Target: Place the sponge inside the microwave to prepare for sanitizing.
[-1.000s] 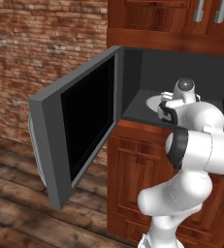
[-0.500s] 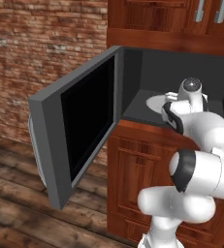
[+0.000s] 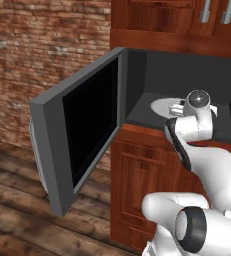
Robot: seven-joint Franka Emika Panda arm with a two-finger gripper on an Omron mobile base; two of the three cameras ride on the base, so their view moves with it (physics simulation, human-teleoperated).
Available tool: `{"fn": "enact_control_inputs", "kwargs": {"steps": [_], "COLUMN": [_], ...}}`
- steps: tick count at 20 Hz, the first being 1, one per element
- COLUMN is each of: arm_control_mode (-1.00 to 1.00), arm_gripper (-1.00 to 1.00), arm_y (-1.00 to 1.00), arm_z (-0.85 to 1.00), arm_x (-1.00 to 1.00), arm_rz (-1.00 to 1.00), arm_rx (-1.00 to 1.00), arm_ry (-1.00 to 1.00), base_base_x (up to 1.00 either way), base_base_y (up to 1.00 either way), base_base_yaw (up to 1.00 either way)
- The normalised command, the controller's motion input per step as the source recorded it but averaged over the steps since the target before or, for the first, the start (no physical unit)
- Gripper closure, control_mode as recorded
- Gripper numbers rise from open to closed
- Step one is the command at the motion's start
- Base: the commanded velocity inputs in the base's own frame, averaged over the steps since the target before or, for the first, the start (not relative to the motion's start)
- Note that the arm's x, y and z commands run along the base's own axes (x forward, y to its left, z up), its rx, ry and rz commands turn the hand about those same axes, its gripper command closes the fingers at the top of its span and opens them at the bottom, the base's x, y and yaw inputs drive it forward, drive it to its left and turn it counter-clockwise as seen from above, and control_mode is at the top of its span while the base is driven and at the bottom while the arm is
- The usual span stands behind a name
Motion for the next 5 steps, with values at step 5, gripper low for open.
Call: {"fn": "enact_control_inputs", "kwargs": {"steps": [5], "arm_control_mode": [-1.00], "arm_gripper": [-1.00], "arm_y": [0.30], "arm_z": [0.38], "arm_x": [-0.61], "arm_rz": [0.02], "arm_rx": [0.00], "arm_ry": [0.00], "base_base_x": [0.00], "base_base_y": [0.00], "base_base_yaw": [0.00]}}
